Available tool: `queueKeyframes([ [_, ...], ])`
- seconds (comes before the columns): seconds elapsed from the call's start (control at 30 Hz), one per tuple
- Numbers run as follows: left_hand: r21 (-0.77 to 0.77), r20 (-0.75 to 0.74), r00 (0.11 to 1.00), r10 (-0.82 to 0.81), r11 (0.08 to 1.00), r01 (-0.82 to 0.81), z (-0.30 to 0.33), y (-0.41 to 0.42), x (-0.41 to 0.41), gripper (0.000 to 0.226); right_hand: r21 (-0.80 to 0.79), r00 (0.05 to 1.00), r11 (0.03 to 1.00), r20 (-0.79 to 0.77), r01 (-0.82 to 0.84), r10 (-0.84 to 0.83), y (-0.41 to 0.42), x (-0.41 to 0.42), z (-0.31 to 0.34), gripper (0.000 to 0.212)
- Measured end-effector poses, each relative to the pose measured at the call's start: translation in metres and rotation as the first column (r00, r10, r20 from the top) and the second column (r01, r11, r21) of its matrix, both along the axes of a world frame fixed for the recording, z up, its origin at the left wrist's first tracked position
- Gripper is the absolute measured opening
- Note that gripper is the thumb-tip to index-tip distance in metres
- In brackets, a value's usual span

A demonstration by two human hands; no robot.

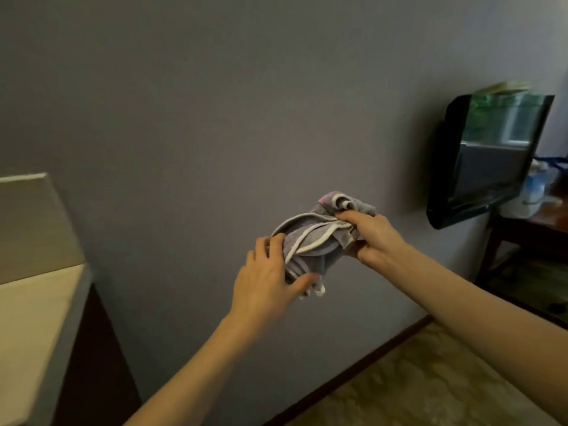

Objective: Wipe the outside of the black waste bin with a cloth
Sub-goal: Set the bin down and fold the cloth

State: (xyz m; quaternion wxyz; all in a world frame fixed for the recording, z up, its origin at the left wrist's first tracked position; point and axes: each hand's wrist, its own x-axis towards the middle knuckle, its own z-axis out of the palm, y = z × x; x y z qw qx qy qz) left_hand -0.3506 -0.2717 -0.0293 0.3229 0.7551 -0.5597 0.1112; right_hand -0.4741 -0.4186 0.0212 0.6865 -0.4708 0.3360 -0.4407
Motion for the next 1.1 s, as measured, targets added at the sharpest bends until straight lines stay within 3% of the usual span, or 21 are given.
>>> queueKeyframes([
  [0.27, -0.015, 0.050, 0.986, 0.159, 0.987, -0.158, 0.026, 0.069, 0.075, 0.063, 0.069, 0.974, 0.973, 0.062, -0.222, 0.218, 0.055, 0.090, 0.012, 0.010],
  [0.57, -0.040, 0.096, 0.991, 0.089, 0.996, -0.085, 0.038, 0.156, 0.216, 0.056, 0.076, 0.925, 0.927, 0.135, -0.367, 0.355, 0.137, 0.206, 0.005, 0.014],
  [0.87, -0.102, 0.017, 0.988, 0.152, 0.983, -0.150, 0.031, 0.249, 0.356, 0.046, -0.020, 0.889, 0.890, -0.039, -0.456, 0.455, 0.229, 0.334, -0.019, 0.017],
  [1.1, -0.028, 0.066, 0.964, 0.259, 0.966, -0.258, 0.017, 0.285, 0.416, 0.042, -0.253, 0.866, 0.847, -0.327, -0.467, 0.379, 0.260, 0.395, -0.048, 0.012],
])
